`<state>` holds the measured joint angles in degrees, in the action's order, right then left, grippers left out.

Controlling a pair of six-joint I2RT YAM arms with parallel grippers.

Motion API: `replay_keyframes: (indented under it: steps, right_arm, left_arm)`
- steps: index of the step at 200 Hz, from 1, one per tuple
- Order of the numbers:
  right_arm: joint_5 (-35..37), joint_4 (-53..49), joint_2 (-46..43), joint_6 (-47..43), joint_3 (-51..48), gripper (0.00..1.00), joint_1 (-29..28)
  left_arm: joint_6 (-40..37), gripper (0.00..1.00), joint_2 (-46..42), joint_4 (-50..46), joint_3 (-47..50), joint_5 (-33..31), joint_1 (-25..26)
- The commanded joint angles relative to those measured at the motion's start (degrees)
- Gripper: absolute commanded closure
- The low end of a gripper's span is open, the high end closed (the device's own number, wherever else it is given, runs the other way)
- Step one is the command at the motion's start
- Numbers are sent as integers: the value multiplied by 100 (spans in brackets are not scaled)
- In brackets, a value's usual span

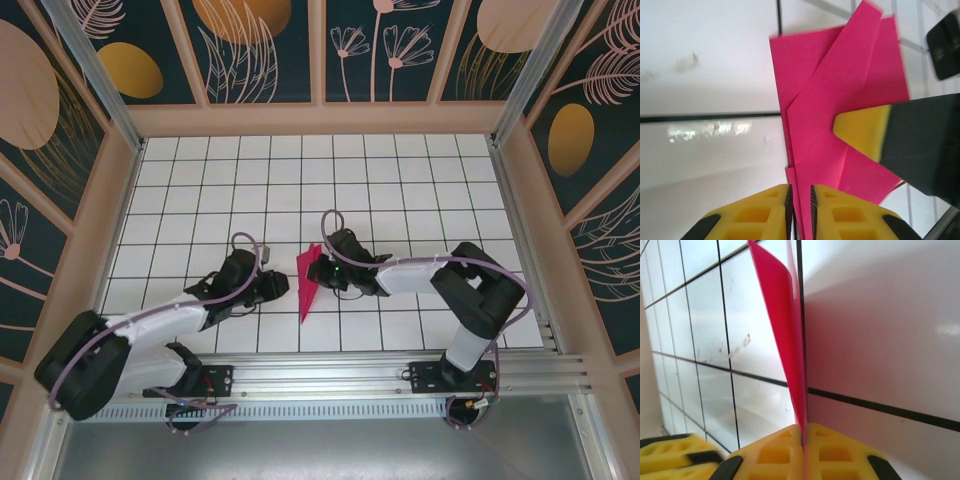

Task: Fold a paper plane with a square sheet of paper (pick it up from the middle)
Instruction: Turn over the paper at the center of the table.

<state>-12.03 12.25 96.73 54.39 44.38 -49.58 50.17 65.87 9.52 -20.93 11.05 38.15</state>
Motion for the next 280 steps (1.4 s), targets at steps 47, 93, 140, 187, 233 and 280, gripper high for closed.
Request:
replay_keyframes:
  steps: [47, 93, 140, 187, 233, 280]
  right_arm:
    - [3084, -5467, -155, -1018, 2434, 94, -193]
    - [4850, -8549, 1282, -149, 4341, 93, -676]
    - [4015, -7883, 2319, -528, 5015, 89, -925]
    - [3191, -7575, 3402, -1007, 6141, 83, -1091]
    - [2146, -6443, 3200, -1433, 6152, 57, -1107]
    - [1968, -5334, 1649, -1835, 5125, 40, -928]
  left_arm:
    - [178, 72, -1672, -997, 323, -2004, -25]
    - [297, 69, -2156, -1630, 325, -2937, -19]
    - [724, 62, -2520, -2214, 452, -3598, -67]
    - [784, 61, -3343, -2615, 778, -3475, -78]
    - [819, 60, -3546, -2549, 833, -3234, -72]
    - [317, 54, -2593, -1301, 808, -2171, -78]
